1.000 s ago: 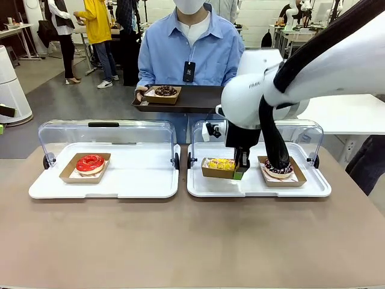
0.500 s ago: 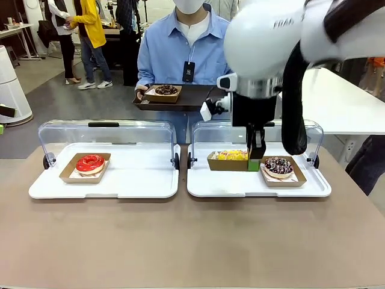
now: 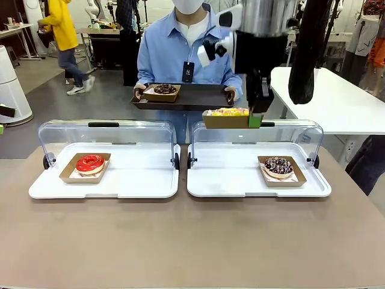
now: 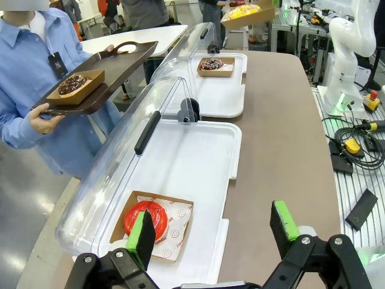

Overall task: Provide the desired donut to the person.
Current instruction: Pick up and lift the Paper togo box containing the Donut pointed at by the person, then place the picked Paper togo box onto the Handle tray extended by the person.

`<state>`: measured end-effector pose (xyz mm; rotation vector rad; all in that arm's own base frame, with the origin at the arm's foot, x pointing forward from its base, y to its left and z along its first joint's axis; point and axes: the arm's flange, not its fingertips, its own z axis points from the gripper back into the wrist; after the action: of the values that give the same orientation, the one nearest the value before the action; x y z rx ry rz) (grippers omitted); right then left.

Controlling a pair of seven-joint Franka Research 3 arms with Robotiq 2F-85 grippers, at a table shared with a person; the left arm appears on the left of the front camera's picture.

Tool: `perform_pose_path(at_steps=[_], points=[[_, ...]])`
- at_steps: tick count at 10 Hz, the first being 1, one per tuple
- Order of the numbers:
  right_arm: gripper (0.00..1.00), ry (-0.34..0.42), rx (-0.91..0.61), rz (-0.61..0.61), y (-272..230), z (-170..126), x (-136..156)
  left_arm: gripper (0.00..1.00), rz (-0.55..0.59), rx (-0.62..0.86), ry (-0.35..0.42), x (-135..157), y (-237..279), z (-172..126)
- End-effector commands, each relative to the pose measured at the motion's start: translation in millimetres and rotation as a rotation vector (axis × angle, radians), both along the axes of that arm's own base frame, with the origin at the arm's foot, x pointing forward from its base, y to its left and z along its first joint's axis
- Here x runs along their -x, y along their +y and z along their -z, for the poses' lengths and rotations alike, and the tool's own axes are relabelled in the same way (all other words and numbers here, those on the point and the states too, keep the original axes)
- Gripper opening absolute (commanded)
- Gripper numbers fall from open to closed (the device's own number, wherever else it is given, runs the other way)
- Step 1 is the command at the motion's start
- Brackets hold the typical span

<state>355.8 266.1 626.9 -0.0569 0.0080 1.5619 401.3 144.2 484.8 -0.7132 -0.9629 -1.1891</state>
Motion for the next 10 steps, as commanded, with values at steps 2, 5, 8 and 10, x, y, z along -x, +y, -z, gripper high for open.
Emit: perform_pose_path(at_steps=[2,5,8,10], points=[[0.00,0.000,0.000,0.000,0.0,0.0,0.0,1.00,-0.014,0.012,0.003,1.1,-0.2,-1.7],[0.00,0.000,0.000,0.000,0.0,0.0,0.0,1.00,-0.014,0.012,0.003,1.1,-0.2,-1.7],[0.00,0.000,0.000,0.000,0.0,0.0,0.0,1.00,-0.014,0.012,0.003,1.1,-0.2,-1.7],[0.00,0.000,0.000,0.000,0.0,0.0,0.0,1.00,-0.014,0.012,0.003,1.1,-0.2,-1.7]])
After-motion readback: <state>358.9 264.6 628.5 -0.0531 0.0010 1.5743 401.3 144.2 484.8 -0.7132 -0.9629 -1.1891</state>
